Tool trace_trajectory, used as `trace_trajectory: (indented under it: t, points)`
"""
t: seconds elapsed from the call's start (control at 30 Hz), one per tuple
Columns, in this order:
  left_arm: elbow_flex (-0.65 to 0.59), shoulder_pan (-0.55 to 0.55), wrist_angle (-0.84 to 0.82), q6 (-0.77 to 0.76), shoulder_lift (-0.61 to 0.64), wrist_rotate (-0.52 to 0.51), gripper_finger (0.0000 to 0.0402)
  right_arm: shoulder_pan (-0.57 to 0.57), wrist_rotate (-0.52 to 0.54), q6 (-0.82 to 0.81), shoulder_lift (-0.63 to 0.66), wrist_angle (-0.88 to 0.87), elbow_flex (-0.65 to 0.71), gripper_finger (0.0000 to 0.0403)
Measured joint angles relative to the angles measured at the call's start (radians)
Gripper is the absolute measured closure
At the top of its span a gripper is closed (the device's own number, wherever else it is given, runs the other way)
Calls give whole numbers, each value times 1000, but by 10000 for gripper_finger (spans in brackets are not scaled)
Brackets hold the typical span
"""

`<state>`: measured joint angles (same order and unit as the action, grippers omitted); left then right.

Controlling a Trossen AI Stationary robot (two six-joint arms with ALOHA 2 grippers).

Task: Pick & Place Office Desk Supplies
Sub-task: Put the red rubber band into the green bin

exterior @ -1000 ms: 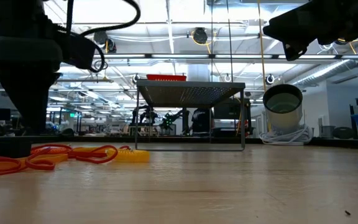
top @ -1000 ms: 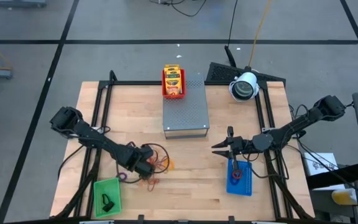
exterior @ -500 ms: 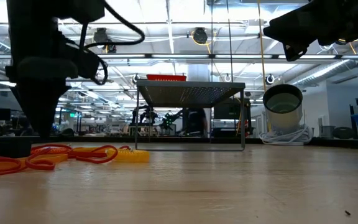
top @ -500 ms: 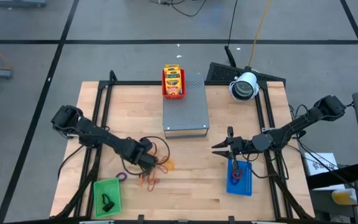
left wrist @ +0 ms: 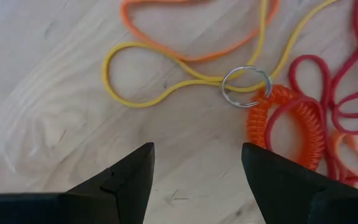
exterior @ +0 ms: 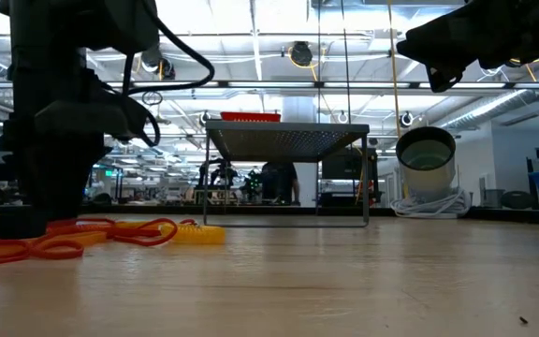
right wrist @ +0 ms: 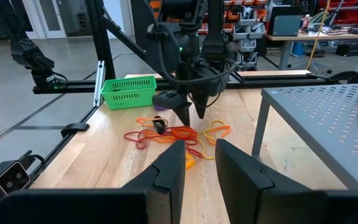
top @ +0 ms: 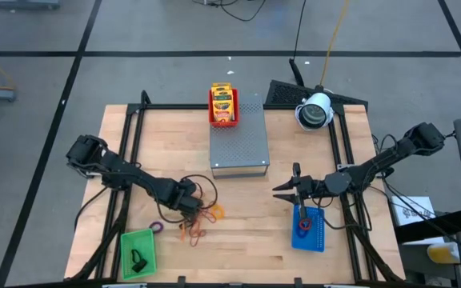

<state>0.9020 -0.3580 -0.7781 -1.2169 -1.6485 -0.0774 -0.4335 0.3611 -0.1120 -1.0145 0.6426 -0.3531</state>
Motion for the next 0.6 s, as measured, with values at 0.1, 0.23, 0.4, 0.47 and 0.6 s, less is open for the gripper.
trace_trajectory:
  t: [0.1, 0.23, 0.4, 0.47, 0.6]
  points:
    - [0, 0, -1, -9, 0, 0, 151, 0, 0, 0, 0, -1, 0, 326]
    - [0, 0, -1, -18, 0, 0, 151, 0, 0, 0, 0, -4, 0, 326]
    - [1, 2, -1, -19, 8, 1, 151, 0, 0, 0, 0, -4, 0, 326]
    - [4, 4, -2, -18, 11, 2, 151, 0, 0, 0, 0, -4, 0, 326]
    - [6, 11, 11, -12, 34, -1, 151, 0, 0, 0, 0, -4, 0, 326]
